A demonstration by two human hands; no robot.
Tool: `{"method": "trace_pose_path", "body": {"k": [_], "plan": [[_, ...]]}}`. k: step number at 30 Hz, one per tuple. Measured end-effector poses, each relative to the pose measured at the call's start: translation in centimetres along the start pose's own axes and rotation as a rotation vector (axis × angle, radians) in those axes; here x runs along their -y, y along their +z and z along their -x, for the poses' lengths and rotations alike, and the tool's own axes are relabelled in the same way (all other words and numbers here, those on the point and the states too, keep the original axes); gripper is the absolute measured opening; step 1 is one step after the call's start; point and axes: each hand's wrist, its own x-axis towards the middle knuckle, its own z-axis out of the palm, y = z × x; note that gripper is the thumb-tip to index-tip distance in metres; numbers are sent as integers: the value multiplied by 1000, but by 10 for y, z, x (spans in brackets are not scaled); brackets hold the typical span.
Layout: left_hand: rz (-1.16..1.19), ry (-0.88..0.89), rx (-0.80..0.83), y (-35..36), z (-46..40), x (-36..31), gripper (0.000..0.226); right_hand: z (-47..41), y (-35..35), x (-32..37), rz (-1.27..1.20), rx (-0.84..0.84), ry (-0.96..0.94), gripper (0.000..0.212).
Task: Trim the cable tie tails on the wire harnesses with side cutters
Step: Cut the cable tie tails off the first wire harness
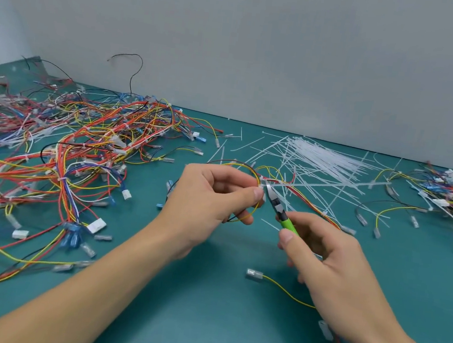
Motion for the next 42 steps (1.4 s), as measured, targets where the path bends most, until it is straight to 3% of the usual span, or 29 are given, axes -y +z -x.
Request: {"method": "trace_pose_path", "body": {"k": [8,12,18,26,31,36,40,42], "plan": [[-33,-17,0,0,1,1,17,-1,-1,3,-96,41,51,35],[-28,-28,-5,2,1,1,16,-1,-2,5,-111,57,83,21],[-14,-33,3,2,1,1,12,0,-1,9,-192,93,126,21],[-18,-45,11,1,1,3,6,-1,0,9,-265,124,188,45],[-32,-54,14,2,2,5,9,0,3,10,-285,121,205,29],[-50,-80,45,2,2,7,8,-3,-2,9,-316,41,247,30],[-135,-38,103,3,3,9,5,-7,-10,7,-479,12,282,48],[-318,70,175,6,6,12,4,-7,-11,7,-502,-7,252,35]]}}
